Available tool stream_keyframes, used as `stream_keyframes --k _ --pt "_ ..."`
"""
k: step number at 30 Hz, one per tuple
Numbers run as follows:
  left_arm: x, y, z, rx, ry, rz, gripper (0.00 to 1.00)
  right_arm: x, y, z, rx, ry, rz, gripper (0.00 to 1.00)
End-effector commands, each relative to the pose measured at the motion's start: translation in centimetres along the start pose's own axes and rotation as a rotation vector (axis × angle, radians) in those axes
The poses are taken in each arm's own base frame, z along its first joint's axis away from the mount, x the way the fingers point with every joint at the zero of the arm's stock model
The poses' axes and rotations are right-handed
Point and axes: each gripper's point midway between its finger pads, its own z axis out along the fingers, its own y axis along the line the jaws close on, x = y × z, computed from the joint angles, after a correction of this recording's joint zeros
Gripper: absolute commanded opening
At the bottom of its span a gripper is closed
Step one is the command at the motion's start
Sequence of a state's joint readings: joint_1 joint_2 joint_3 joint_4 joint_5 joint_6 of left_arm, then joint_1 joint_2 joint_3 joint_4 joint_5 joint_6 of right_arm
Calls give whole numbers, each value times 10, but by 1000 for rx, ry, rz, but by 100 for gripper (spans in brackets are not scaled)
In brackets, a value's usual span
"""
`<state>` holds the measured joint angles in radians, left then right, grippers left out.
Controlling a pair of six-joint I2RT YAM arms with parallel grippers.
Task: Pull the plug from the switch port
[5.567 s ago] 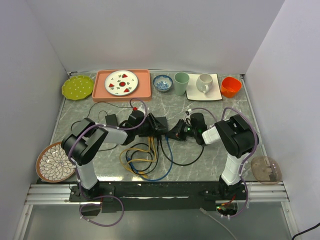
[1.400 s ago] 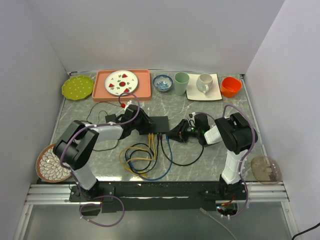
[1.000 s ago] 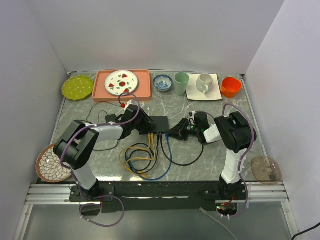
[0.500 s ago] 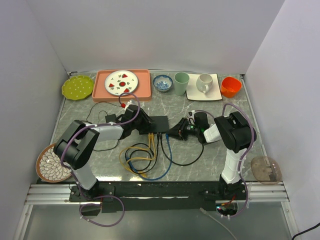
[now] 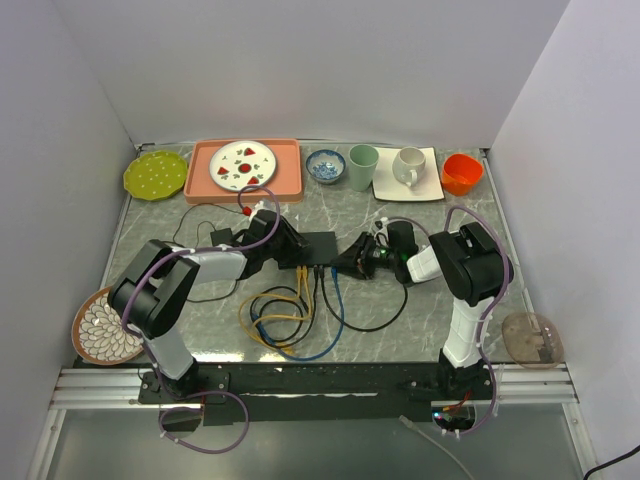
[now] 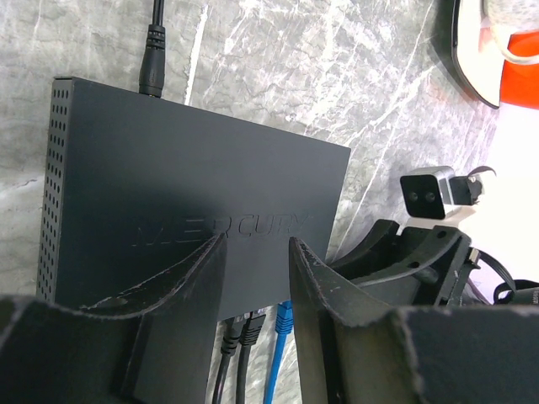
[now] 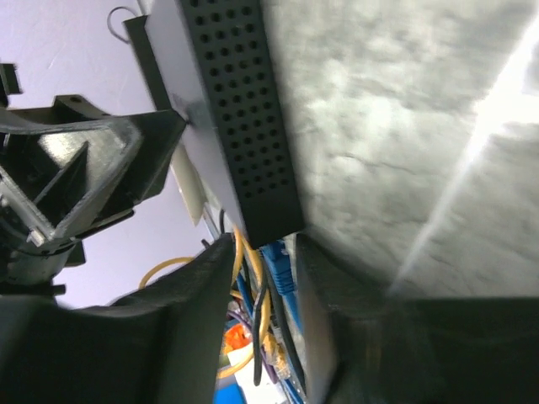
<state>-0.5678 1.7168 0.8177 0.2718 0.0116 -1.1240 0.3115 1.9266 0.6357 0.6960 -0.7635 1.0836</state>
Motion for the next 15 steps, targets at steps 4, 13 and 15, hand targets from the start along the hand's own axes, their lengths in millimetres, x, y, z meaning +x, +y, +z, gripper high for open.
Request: stream_keyframes --k 4,13,15 --pt "9 12 1 -29 28 -13 43 5 -48 -1 160 -24 30 49" --pt "11 15 1 -35 33 -16 42 2 -50 0 186 -26 35 29" --pt "11 14 0 -34 32 -16 43 1 -50 0 187 -30 37 27"
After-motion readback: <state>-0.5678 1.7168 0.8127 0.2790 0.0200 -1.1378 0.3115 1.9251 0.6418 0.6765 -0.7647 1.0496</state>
